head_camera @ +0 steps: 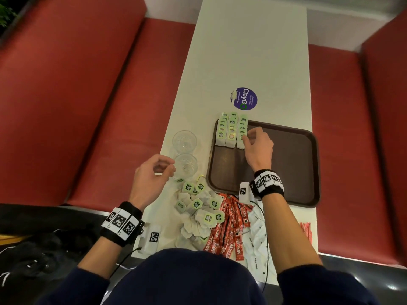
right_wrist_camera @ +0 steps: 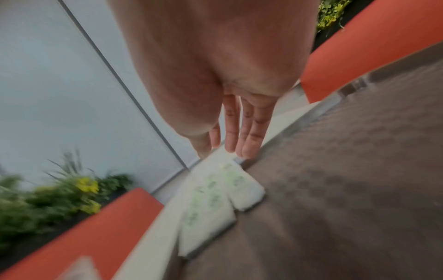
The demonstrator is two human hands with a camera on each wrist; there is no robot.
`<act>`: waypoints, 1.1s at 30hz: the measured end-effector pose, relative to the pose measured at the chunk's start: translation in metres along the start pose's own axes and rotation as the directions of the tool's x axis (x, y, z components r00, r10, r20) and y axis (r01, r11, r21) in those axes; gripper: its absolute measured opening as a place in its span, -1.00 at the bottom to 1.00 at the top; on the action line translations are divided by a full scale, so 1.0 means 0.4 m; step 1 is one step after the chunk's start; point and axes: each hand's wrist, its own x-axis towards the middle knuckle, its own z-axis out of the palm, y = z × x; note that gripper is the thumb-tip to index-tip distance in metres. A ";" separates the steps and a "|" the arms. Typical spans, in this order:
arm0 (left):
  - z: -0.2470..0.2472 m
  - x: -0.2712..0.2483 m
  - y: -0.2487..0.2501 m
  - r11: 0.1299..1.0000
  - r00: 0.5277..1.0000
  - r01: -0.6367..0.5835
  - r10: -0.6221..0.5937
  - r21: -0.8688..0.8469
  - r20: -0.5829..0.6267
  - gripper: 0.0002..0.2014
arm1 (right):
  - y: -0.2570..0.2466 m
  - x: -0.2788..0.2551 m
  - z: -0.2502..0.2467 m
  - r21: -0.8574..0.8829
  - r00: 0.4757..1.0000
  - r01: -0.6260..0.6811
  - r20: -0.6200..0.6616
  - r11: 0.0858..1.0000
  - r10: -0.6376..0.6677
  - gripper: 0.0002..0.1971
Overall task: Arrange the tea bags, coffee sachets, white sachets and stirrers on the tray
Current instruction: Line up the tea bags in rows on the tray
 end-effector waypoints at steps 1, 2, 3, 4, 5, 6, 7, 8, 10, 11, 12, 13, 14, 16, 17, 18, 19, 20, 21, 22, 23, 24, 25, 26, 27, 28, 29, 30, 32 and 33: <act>-0.007 -0.005 -0.005 1.000 1.000 -0.006 0.006 0.013 0.018 -0.87 | -0.028 -0.041 -0.015 0.065 0.999 0.032 0.003 0.997 -0.032 -0.85; -0.013 -0.010 -0.013 0.999 0.999 -0.015 0.013 0.045 0.047 -0.89 | -0.055 -0.091 -0.028 0.124 0.997 0.062 0.035 0.990 -0.067 -0.87; -0.018 -0.017 -0.025 0.995 0.996 -0.031 0.023 0.093 0.089 -0.89 | -0.082 -0.144 -0.038 0.158 0.990 0.093 0.093 0.983 -0.108 -0.88; -0.022 -0.023 -0.041 0.987 0.989 -0.050 0.028 0.154 0.142 -0.90 | -0.101 -0.197 -0.040 0.160 0.973 0.121 0.178 0.980 -0.149 -0.88; -0.025 -0.032 -0.060 0.975 0.980 -0.065 0.022 0.212 0.198 -0.91 | -0.109 -0.246 -0.033 0.134 0.942 0.148 0.283 0.980 -0.181 -0.87; -0.027 -0.042 -0.080 0.963 0.968 -0.078 0.011 0.256 0.251 -0.90 | -0.108 -0.289 -0.019 0.092 0.901 0.181 0.385 0.979 -0.203 -0.84; -0.027 -0.051 -0.103 0.954 0.954 -0.095 0.006 0.283 0.300 -0.89 | -0.101 -0.324 -0.001 0.037 0.861 0.218 0.463 0.975 -0.210 -0.79; -0.025 -0.060 -0.125 0.945 0.940 -0.123 0.013 0.302 0.342 -0.86 | -0.089 -0.351 0.019 -0.017 0.833 0.254 0.512 0.967 -0.210 -0.71; -0.013 -0.075 -0.168 0.926 0.914 -0.188 0.042 0.328 0.404 -0.76 | -0.061 -0.392 0.055 -0.103 0.807 0.285 0.562 0.953 -0.180 -0.51; -0.003 -0.080 -0.186 0.919 0.906 -0.212 0.057 0.333 0.420 -0.70 | -0.052 -0.407 0.068 -0.140 0.803 0.290 0.574 0.947 -0.161 -0.44; 0.009 -0.085 -0.201 0.913 0.901 -0.226 0.065 0.339 0.428 -0.67 | -0.048 -0.421 0.080 -0.175 0.801 0.303 0.580 0.937 -0.151 -0.41; 0.021 -0.088 -0.214 0.909 0.900 -0.232 0.066 0.346 0.430 -0.64 | -0.047 -0.433 0.090 -0.200 0.802 0.326 0.575 0.924 -0.159 -0.39; 0.033 -0.091 -0.224 0.906 0.902 -0.232 0.064 0.354 0.428 -0.63 | -0.047 -0.442 0.101 -0.215 0.806 0.353 0.564 0.910 -0.179 -0.39; 0.055 -0.096 -0.241 0.899 0.909 -0.228 0.058 0.375 0.414 -0.66 | -0.053 -0.458 0.123 -0.234 0.814 0.383 0.544 0.894 -0.206 -0.42; 0.064 -0.098 -0.246 0.891 0.913 -0.227 0.054 0.394 0.404 -0.69 | -0.055 -0.464 0.134 -0.239 0.816 0.389 0.538 0.889 -0.212 -0.44; 0.070 -0.101 -0.250 0.883 0.918 -0.225 0.050 0.413 0.393 -0.73 | -0.058 -0.469 0.143 -0.242 0.817 0.392 0.536 0.888 -0.214 -0.48; 0.075 -0.105 -0.254 0.879 0.923 -0.222 0.049 0.422 0.383 -0.76 | -0.061 -0.474 0.151 -0.245 0.815 0.395 0.538 0.886 -0.214 -0.54; 0.077 -0.108 -0.257 0.881 0.927 -0.216 0.049 0.421 0.372 -0.78 | -0.063 -0.480 0.157 -0.248 0.812 0.401 0.542 0.882 -0.217 -0.60; 0.078 -0.112 -0.261 0.887 0.930 -0.214 0.057 0.410 0.363 -0.79 | -0.066 -0.486 0.160 -0.253 0.808 0.410 0.547 0.876 -0.220 -0.66; 0.079 -0.115 -0.264 0.894 0.932 -0.218 0.071 0.391 0.356 -0.80 | -0.068 -0.491 0.162 -0.261 0.805 0.420 0.549 0.869 -0.224 -0.70; 0.079 -0.116 -0.267 0.901 0.932 -0.226 0.090 0.370 0.352 -0.79 | -0.069 -0.495 0.163 -0.268 0.804 0.429 0.549 0.863 -0.229 -0.73; 0.079 -0.115 -0.269 0.907 0.930 -0.234 0.105 0.350 0.351 -0.78 | -0.071 -0.498 0.163 -0.273 0.805 0.431 0.546 0.860 -0.231 -0.75; 0.080 -0.115 -0.271 0.911 0.930 -0.235 0.109 0.338 0.352 -0.77 | -0.071 -0.499 0.163 -0.277 0.809 0.431 0.539 0.859 -0.233 -0.77; 0.081 -0.115 -0.270 0.915 0.930 -0.228 0.103 0.333 0.352 -0.76 | -0.069 -0.500 0.163 -0.277 0.814 0.431 0.531 0.859 -0.237 -0.77; 0.082 -0.115 -0.272 0.919 0.934 -0.211 0.089 0.333 0.346 -0.74 | -0.068 -0.502 0.162 -0.276 0.816 0.426 0.528 0.862 -0.234 -0.77; 0.084 -0.115 -0.273 0.926 0.939 -0.188 0.072 0.327 0.335 -0.73 | -0.068 -0.503 0.161 -0.270 0.817 0.418 0.529 0.868 -0.229 -0.77; 0.087 -0.115 -0.275 0.937 0.945 -0.159 0.054 0.310 0.321 -0.70 | -0.066 -0.503 0.160 -0.258 0.818 0.405 0.531 0.877 -0.221 -0.76; 0.089 -0.116 -0.275 0.952 0.950 -0.128 0.038 0.278 0.308 -0.66 | -0.065 -0.504 0.156 -0.237 0.819 0.386 0.532 0.891 -0.213 -0.76; 0.092 -0.115 -0.273 0.974 0.959 -0.076 0.012 0.215 0.283 -0.59 | -0.066 -0.503 0.143 -0.172 0.822 0.340 0.532 0.924 -0.204 -0.77; 0.092 -0.114 -0.272 0.977 0.962 -0.061 0.002 0.206 0.273 -0.61 | -0.066 -0.500 0.135 -0.131 0.827 0.317 0.524 0.939 -0.206 -0.78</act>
